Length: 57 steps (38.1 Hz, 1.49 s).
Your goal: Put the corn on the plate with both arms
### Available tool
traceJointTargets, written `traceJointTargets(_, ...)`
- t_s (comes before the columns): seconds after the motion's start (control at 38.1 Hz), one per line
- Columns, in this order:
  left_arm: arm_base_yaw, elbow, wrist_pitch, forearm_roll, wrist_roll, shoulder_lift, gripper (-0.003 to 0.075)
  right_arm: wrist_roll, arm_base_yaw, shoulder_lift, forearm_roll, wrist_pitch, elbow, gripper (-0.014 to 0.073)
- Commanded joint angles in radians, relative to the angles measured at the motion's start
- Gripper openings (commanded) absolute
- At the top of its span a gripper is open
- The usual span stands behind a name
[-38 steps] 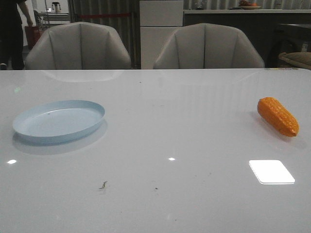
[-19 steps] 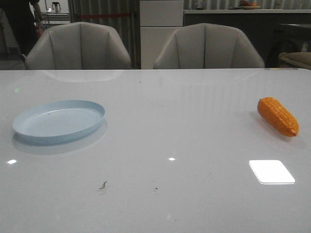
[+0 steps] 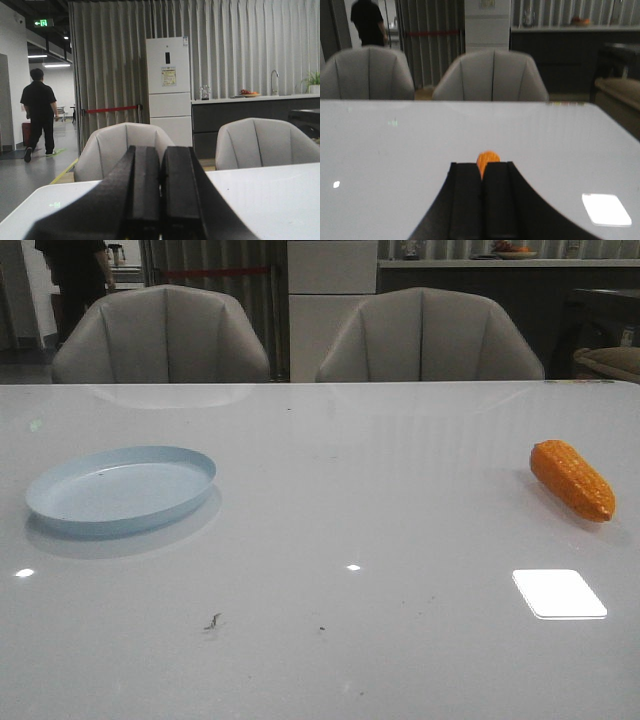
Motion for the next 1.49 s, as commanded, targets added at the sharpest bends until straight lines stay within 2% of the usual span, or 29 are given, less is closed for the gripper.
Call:
traceJointTargets(0.0,-0.010,-0.026,-0.101,-0.017,-0.013,-0.020,0.0094,0.033,-0.008,-0.016,0.031,-0.249,-0.025,0.0057)
traceJointTargets(0.1,-0.010,-0.105,-0.101,-0.013,-0.013,-0.020,0.0094,0.096,-0.008,-0.015,0.047,-0.235,-0.098,0.0057)
traceJointTargets(0.24,-0.010,-0.254,-0.005,0.017,-0.013,0.026,0.0094,0.094,-0.008,0.018,-0.045,-0.013,-0.315,0.0058)
traceJointTargets(0.34,-0.010,-0.390,0.083,0.125,-0.013,0.126,0.0094,0.094,-0.008,0.118,-0.101,-0.001,-0.469,0.0058)
traceJointTargets(0.47,-0.010,-0.535,0.133,0.139,-0.013,0.329,0.0094,0.094,-0.007,0.326,-0.152,0.002,-0.576,0.0058)
traceJointTargets(0.76,-0.010,-0.580,0.132,0.142,-0.013,0.715,0.0094,0.094,-0.007,0.722,-0.152,-0.010,-0.607,0.0058)
traceJointTargets(0.94,-0.010,-0.580,0.130,0.137,-0.013,0.880,0.0094,0.094,-0.007,0.828,-0.152,-0.009,-0.607,0.0058)
traceJointTargets(1.05,-0.010,-0.580,0.122,0.032,-0.013,0.936,0.0094,0.094,-0.007,0.870,-0.152,-0.003,-0.607,0.0061)
traceJointTargets(1.13,-0.010,-0.580,0.122,-0.176,-0.013,0.962,0.0097,0.094,-0.007,0.892,-0.152,0.004,-0.607,0.0130)
traceJointTargets(1.15,-0.010,-0.580,0.122,-0.227,-0.013,0.971,0.0102,0.094,-0.007,0.898,-0.152,0.004,-0.607,0.0192)
traceJointTargets(1.23,-0.010,-0.580,0.122,-0.233,-0.013,0.999,0.0162,0.094,-0.007,0.909,-0.152,0.004,-0.607,0.0372)
traceJointTargets(1.28,-0.010,-0.580,0.120,-0.232,-0.013,1.018,0.0256,0.094,-0.007,0.915,-0.152,0.002,-0.607,0.0466)
traceJointTargets(1.36,-0.010,-0.580,0.095,-0.229,-0.013,1.047,0.0406,0.094,-0.007,0.916,-0.152,0.002,-0.607,0.0499)
traceJointTargets(1.39,-0.010,-0.580,0.077,-0.229,-0.013,1.058,0.0428,0.094,-0.007,0.916,-0.152,0.001,-0.607,0.0498)
traceJointTargets(1.47,0.006,-0.594,0.045,-0.235,-0.013,1.107,0.0430,0.094,-0.007,0.916,-0.152,0.002,-0.607,0.0498)
